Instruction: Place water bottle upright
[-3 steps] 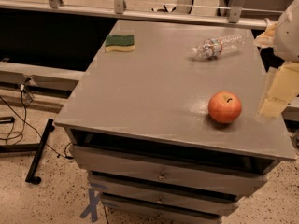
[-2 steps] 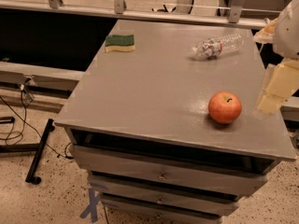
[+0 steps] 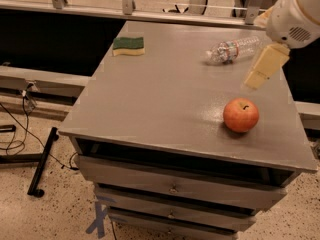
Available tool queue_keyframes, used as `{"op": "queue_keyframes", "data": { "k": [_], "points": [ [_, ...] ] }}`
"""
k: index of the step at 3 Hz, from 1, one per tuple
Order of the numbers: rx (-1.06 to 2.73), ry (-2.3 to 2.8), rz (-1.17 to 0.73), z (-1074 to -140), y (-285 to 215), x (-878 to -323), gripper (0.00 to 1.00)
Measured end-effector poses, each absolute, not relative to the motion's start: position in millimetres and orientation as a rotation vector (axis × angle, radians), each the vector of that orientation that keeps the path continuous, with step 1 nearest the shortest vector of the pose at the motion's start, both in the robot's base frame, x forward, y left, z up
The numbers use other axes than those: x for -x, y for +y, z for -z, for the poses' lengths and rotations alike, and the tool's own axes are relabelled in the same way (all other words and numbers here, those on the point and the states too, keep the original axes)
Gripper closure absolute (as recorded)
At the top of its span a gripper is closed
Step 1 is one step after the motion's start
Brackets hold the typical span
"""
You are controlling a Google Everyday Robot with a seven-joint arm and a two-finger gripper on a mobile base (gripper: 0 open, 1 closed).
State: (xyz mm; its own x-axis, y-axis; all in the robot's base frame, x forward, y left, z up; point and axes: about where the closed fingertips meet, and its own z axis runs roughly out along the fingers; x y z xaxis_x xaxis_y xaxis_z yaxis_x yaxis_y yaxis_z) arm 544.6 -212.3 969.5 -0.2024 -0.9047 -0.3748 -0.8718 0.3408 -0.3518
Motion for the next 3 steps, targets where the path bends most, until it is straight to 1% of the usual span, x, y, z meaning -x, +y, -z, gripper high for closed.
{"op": "queue_keyframes", "data": {
  "k": [1,2,3],
  "points": [
    [1.444,2.025,0.068,-976,-214,-606,0.0],
    [1.381,1.962,0.059,-978,-219,-653,0.0],
    [1.361,1.926,0.056,-971,-225,-688,0.0]
  ]
}}
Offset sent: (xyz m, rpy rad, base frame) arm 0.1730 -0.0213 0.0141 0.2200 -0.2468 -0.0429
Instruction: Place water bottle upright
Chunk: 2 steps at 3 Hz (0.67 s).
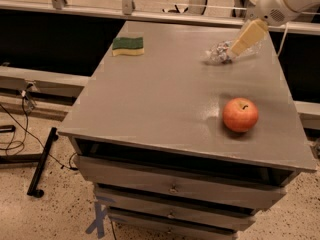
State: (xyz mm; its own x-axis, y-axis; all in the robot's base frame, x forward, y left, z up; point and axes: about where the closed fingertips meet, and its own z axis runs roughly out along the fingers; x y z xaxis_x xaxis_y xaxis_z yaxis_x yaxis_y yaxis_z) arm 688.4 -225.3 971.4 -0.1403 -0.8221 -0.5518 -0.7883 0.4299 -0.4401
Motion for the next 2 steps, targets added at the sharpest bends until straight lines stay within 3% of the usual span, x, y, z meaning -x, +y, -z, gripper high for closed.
{"op": "queue_keyframes", "data": {
  "k": [2],
  "points": [
    [1.458,1.963,0.044,-921,-239,-740,0.0]
  ]
}}
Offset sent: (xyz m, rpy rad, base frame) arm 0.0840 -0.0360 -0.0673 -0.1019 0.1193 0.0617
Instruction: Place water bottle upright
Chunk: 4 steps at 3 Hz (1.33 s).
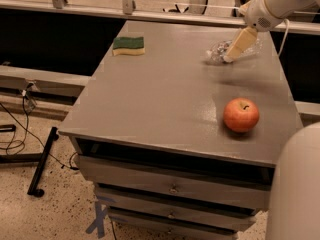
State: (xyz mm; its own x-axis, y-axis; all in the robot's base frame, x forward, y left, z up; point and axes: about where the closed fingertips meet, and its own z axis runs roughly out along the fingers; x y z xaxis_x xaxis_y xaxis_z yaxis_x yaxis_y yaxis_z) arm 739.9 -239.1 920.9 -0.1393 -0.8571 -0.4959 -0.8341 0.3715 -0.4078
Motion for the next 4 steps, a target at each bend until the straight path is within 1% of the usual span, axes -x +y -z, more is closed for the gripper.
{"op": "queue_keyframes", "data": {
  "k": [3,4],
  "points": [
    [1.598,2.035,0.042,-873,-243,-762,0.0],
    [1.646,2.045,0.037,-863,-241,-762,0.17]
  ]
}}
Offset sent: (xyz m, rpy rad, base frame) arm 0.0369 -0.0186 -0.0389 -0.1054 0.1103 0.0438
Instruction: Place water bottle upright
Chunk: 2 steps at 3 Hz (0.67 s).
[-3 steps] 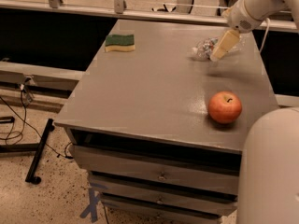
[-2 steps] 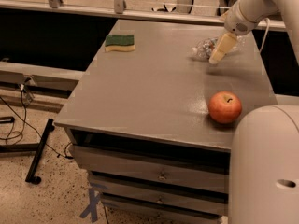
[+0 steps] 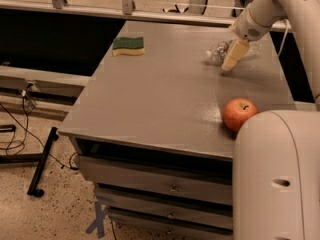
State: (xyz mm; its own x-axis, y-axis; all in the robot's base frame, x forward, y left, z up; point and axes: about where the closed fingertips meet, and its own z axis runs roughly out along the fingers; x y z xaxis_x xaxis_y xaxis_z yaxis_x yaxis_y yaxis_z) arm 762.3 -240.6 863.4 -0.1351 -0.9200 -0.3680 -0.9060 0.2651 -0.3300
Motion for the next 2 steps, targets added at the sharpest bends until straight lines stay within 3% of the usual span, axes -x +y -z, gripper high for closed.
{"op": "queue_keyframes", "data": {
  "k": [2],
  "points": [
    [1.715,2.036,0.027,-857.9,-235.2,-760.2,0.64]
  ]
}}
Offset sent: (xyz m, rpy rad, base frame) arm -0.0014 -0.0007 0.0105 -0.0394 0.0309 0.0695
